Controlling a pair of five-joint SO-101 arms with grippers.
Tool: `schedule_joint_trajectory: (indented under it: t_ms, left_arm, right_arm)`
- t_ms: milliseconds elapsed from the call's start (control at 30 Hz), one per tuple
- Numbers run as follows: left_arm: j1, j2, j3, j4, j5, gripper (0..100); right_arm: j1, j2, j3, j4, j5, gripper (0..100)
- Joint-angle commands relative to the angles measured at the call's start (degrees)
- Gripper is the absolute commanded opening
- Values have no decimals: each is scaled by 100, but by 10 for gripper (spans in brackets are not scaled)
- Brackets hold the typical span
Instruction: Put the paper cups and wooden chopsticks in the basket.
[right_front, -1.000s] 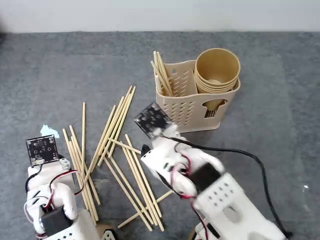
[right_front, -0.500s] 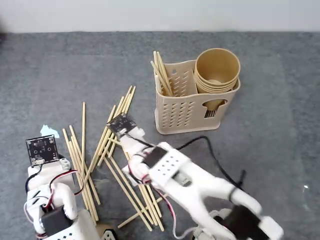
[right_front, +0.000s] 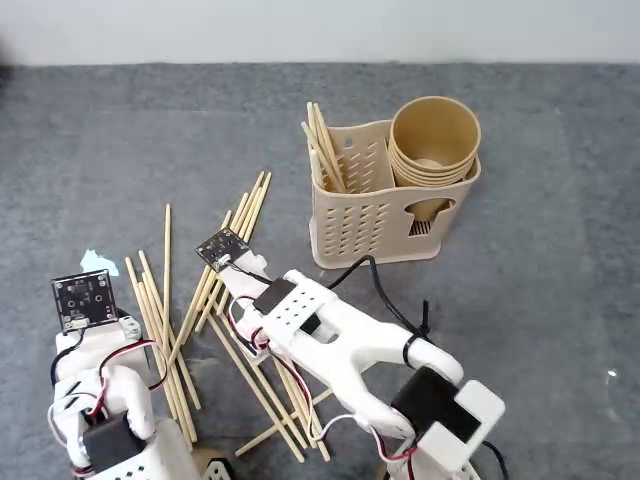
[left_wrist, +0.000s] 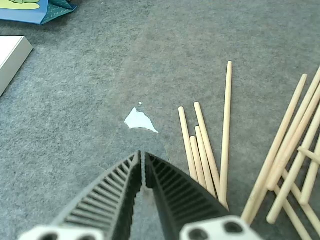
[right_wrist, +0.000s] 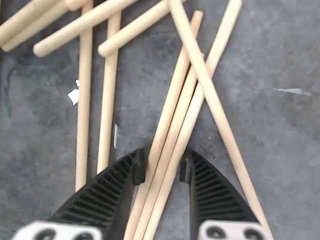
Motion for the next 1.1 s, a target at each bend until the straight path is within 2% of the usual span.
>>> schedule_joint_trajectory:
  t_ms: [0,167,400,733,967,1067]
  left_arm:
    - [53,-114,-22,-141,-44,12]
    - [53,-114,-22,-141,-44,12]
    - [53,-114,-22,-141,-44,12]
    - [53,-114,-13,-141,-44,12]
    - [53,-114,-13,-141,-44,12]
    - [53,-114,-13,-141,-44,12]
  right_arm:
    - [4,189,-229,-57,-44,133]
    - [4,391,-220,145,-18,125]
    - [57,145,-202,277,-9,21]
    - [321,-497,-220,708,352,14]
    - [321,-1552,-229,1121,404,13]
    - [321,-2088,-237,1112,730,13]
